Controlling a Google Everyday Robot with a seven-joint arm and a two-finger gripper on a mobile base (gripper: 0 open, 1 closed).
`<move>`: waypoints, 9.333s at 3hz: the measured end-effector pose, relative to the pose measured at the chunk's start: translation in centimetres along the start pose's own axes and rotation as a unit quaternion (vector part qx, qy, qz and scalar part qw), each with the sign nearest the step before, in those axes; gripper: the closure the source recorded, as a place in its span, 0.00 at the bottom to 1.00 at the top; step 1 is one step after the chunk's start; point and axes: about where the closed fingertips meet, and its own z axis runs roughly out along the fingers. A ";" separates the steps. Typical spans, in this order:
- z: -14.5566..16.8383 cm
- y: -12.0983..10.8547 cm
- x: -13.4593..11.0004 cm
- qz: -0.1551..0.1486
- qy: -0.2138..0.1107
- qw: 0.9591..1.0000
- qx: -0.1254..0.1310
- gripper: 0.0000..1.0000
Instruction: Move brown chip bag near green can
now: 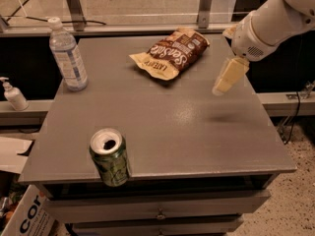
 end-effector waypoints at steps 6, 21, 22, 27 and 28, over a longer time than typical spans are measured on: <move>14.2 -11.0 -4.8 0.079 -0.110 0.991 0.018 0.18; -8.1 12.9 0.2 -0.081 -0.313 0.946 -0.013 1.00; -7.9 15.8 -0.6 -0.090 -0.336 0.937 -0.036 1.00; -5.0 22.1 -4.0 -0.115 -0.361 0.920 -0.100 0.82; -5.0 21.2 -3.2 -0.118 -0.339 0.929 -0.089 0.58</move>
Offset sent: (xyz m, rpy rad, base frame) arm 0.1270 0.0023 -0.0052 0.2723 -0.1308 -0.0721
